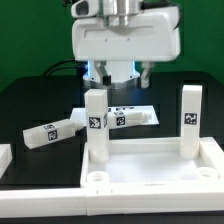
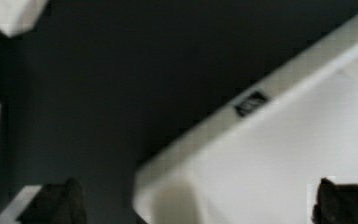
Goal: Assemble desk
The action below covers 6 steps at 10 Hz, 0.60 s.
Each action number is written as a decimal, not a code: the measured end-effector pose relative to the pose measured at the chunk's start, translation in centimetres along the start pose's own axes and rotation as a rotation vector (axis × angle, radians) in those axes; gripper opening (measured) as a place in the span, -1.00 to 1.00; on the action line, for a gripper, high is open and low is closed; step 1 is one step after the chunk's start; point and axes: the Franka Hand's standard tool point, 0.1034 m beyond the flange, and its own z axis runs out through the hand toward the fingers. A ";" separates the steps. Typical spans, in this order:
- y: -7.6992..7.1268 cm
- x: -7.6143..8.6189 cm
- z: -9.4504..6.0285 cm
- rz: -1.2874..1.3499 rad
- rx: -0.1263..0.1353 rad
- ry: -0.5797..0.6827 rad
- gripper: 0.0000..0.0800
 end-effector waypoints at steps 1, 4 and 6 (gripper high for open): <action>1.9 -0.4 1.4 0.032 0.006 -0.017 0.62; 2.0 -1.7 3.0 0.065 0.002 -0.034 0.62; 2.7 -1.6 3.2 0.100 0.002 -0.038 0.62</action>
Offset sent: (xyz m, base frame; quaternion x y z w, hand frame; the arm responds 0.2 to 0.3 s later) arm 0.0000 0.0000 0.0000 0.0000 0.0000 0.0000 1.0000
